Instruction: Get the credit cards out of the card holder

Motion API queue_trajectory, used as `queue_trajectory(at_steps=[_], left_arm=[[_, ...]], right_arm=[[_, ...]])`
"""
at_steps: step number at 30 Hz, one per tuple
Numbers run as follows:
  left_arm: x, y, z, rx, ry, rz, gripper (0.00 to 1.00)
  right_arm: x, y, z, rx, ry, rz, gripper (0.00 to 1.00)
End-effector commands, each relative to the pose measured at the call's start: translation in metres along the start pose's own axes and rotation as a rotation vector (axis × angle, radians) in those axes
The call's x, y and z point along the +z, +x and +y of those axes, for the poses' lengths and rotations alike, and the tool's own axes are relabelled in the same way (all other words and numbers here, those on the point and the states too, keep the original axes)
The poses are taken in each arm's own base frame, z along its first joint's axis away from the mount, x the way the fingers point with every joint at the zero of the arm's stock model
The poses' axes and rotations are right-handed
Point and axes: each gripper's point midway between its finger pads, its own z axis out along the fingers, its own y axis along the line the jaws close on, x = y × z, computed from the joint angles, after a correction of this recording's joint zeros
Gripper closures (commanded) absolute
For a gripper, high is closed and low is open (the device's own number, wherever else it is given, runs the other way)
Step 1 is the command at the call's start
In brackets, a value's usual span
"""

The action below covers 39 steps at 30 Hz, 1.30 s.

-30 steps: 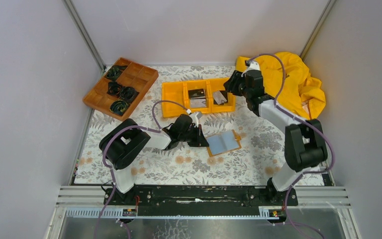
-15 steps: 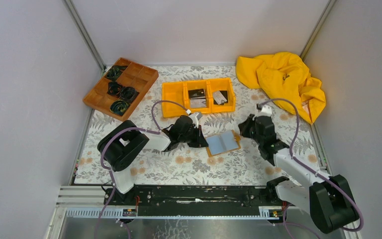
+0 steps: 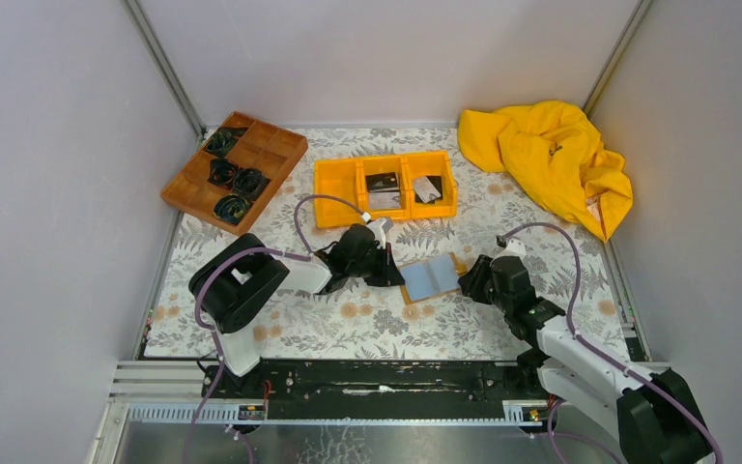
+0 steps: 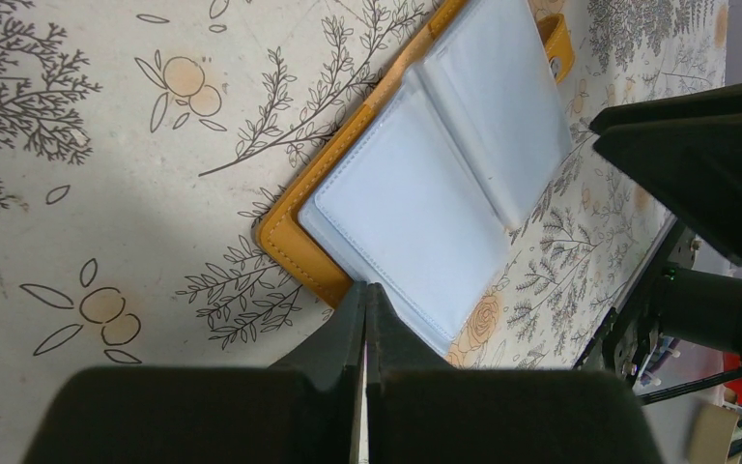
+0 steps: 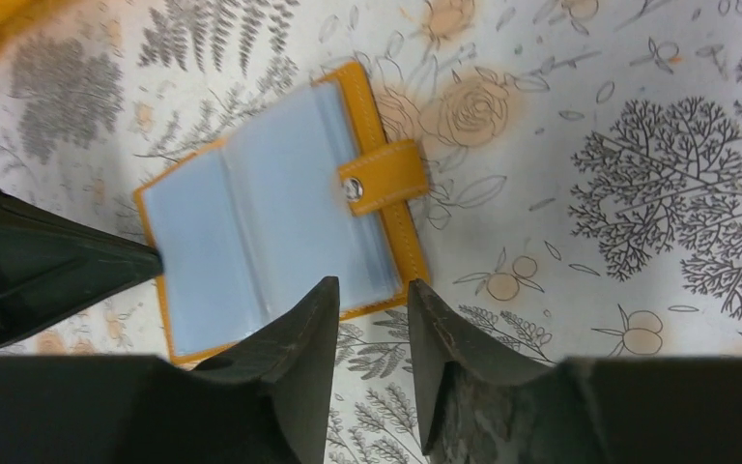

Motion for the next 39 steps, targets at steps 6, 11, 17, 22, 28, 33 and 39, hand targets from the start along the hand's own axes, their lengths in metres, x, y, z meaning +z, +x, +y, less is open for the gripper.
queue_trajectory(at_steps=[6,11,17,22,28,33,39], left_arm=[[-0.001,0.010,0.020,0.012,-0.087,0.026,1.00],[0.000,0.011,0.020,0.010,-0.086,0.032,1.00],[0.000,0.011,0.020,0.011,-0.087,0.034,1.00],[0.001,0.013,0.020,0.005,-0.082,0.039,1.00],[0.000,0.012,0.019,0.006,-0.081,0.036,1.00],[0.001,0.013,0.018,0.005,-0.076,0.041,1.00],[0.000,0.013,0.018,0.004,-0.074,0.041,1.00]], right_arm=[[0.011,0.012,0.000,0.012,-0.004,0.036,0.60],[0.013,0.009,0.004,0.004,-0.013,0.036,0.62],[0.006,-0.007,0.013,-0.001,-0.043,-0.018,0.61],[0.011,-0.005,0.011,-0.024,-0.026,0.011,0.57],[0.021,0.008,0.012,-0.016,-0.038,0.059,0.55],[0.024,0.007,0.017,-0.015,-0.055,0.062,0.59],[0.018,-0.002,0.019,-0.030,-0.054,0.037,0.60]])
